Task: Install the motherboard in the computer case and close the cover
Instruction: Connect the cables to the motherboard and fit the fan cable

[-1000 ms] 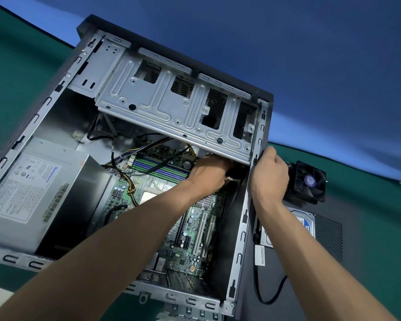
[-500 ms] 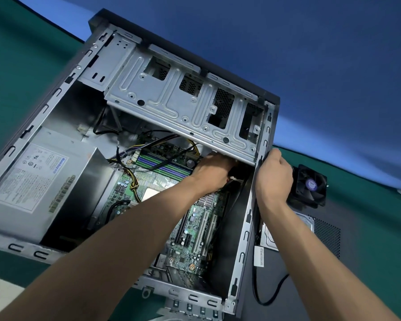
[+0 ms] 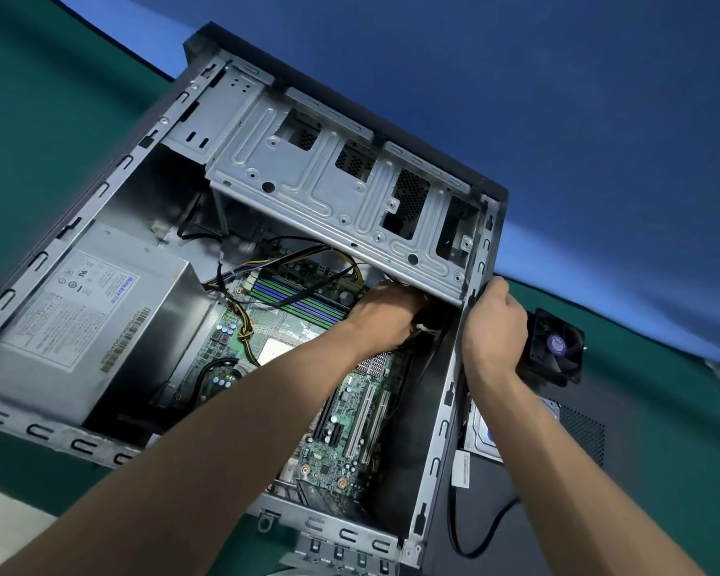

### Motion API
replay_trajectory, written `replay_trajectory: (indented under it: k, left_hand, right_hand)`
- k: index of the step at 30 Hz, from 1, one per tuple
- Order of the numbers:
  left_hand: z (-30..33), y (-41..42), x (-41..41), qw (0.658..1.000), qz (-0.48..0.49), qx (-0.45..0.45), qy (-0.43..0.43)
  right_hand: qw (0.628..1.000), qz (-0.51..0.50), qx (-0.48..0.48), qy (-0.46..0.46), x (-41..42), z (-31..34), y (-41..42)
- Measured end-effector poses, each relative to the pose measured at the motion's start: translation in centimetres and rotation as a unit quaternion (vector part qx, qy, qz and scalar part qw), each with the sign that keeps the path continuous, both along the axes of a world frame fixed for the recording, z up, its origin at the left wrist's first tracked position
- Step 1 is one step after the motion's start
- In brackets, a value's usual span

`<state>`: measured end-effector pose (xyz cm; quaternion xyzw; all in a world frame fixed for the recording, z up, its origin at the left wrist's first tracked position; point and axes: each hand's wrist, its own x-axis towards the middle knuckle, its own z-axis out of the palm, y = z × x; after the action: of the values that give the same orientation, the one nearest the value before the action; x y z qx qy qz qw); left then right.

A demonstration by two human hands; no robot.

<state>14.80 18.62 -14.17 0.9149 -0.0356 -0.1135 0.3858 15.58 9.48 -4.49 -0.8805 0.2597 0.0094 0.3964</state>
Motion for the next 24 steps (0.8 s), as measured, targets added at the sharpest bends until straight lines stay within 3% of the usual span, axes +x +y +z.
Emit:
replay_trajectory:
  k: [24]
  left_hand:
    - [0.56,0.26,-0.27,1.0,-0.017,0.011,-0.015]
  right_hand:
    - [1.0,-0.007,0.015,-0.001,0.09,-0.11,-0.1]
